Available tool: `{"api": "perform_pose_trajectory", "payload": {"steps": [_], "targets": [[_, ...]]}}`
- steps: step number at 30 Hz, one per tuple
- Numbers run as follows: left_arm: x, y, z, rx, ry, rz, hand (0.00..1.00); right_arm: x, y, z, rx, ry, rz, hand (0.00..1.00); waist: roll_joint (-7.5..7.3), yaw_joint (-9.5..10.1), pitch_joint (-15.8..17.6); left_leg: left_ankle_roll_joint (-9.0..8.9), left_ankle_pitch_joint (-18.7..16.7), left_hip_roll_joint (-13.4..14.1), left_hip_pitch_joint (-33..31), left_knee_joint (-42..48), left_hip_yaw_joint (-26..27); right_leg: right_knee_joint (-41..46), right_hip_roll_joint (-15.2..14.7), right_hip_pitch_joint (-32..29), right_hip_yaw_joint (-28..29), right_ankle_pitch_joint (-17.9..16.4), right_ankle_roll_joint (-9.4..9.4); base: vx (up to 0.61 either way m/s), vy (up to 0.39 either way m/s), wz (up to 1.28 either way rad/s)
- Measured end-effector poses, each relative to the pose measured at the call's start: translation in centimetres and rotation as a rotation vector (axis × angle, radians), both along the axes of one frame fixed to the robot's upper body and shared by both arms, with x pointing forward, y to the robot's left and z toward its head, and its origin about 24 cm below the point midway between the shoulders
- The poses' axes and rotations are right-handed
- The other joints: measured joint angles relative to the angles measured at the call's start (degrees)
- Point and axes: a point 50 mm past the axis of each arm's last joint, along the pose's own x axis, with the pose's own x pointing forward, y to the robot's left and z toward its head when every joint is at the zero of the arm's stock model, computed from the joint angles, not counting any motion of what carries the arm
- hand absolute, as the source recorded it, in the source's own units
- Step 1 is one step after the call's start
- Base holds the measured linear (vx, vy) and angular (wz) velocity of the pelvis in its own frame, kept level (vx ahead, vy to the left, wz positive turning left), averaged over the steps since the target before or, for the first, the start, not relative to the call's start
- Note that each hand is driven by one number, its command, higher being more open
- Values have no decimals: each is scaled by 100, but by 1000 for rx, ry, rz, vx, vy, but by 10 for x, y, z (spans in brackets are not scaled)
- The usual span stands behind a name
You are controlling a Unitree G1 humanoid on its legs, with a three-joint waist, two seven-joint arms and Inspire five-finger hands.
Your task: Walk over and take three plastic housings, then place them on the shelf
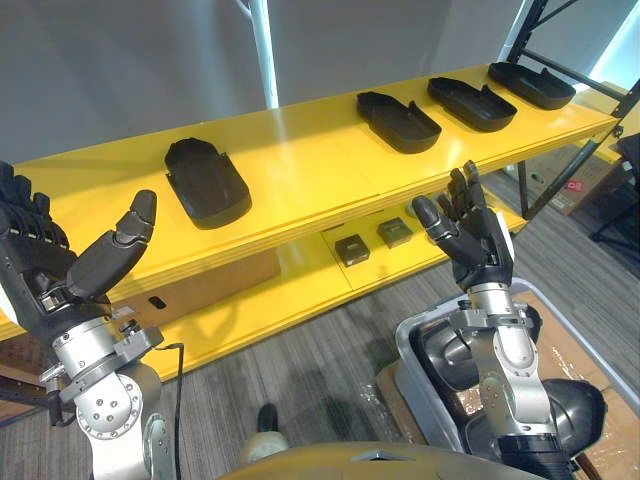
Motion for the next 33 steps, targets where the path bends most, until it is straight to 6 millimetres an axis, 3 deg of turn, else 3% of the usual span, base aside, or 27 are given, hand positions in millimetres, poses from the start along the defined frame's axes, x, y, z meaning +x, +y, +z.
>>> {"api": "perform_pose_trajectory", "payload": {"steps": [7, 11, 14, 21, 24, 26, 27, 29, 30, 33], "targets": [[-1, 0, -2, -49, -28, 3, 100, -7, -28, -1, -19, 3, -93, 100, 31, -10, 128, 7, 5, -2, -161, -2, 2, 54, -6, -152, 14, -14, -7, 0, 0, 0], [-2, 2, -11, -99, 1, 23, 100, -9, -34, -16, 1, 67, -111, 100, 68, -36, 153, 20, 80, -34, -344, -1, -212, 117, -5, -214, -180, -42, 11, 29, -26, 26], [-9, 3, -19, -120, 36, 24, 100, -7, -22, -28, 36, 109, -80, 100, 73, 34, 155, 4, 100, -102, -355, -1, -558, 329, -45, -58, -513, -247, 28, 43, -58, 61], [-30, 17, -26, -131, 87, 127, 100, 25, 30, -22, 24, 89, 149, 100, 101, 609, 162, 26, 130, -133, -446, -3, -1062, 733, -48, 59, -994, -611, -30, -20, -53, 38], [-37, 19, -31, -140, 119, 143, 100, 32, 38, -16, 21, 67, 179, 100, 97, 782, 160, 65, 158, -164, -479, -2, -1137, 742, -54, 94, -1060, -620, -27, -31, -22, 17], [-37, 19, -31, -141, 119, 137, 100, 32, 37, -16, 21, 68, 177, 100, 91, 767, 157, 133, 189, -203, -559, -4, -1261, 769, -55, 145, -1244, -650, -28, -43, -11, 51], [-36, 19, -31, -149, 113, 125, 100, 32, 37, -17, 20, 78, 176, 100, 66, 662, 153, 434, 134, -186, -661, -3, -931, 744, -64, 233, -1500, -649, -11, -61, -5, 94], [-30, 18, -34, -153, 114, 85, 100, 31, 31, -18, 13, 88, 148, 100, 42, 419, 171, 709, 30, -146, -750, 8, -347, 658, -80, 456, -1962, -603, 49, -30, 10, 136], [-20, 14, -39, -162, 119, 31, 100, 31, 20, -20, -9, 105, 110, 100, 96, 437, 187, 862, 205, -122, -744, 22, -117, 721, -90, 584, -2101, -643, 54, -22, 29, 121], [-18, 10, -43, -175, 132, 9, 100, 31, 12, -20, -20, 106, 89, 100, 130, 494, 212, 589, 528, -154, -734, 7, -138, 803, -92, 739, -2071, -906, 93, -55, 36, 57]]}}
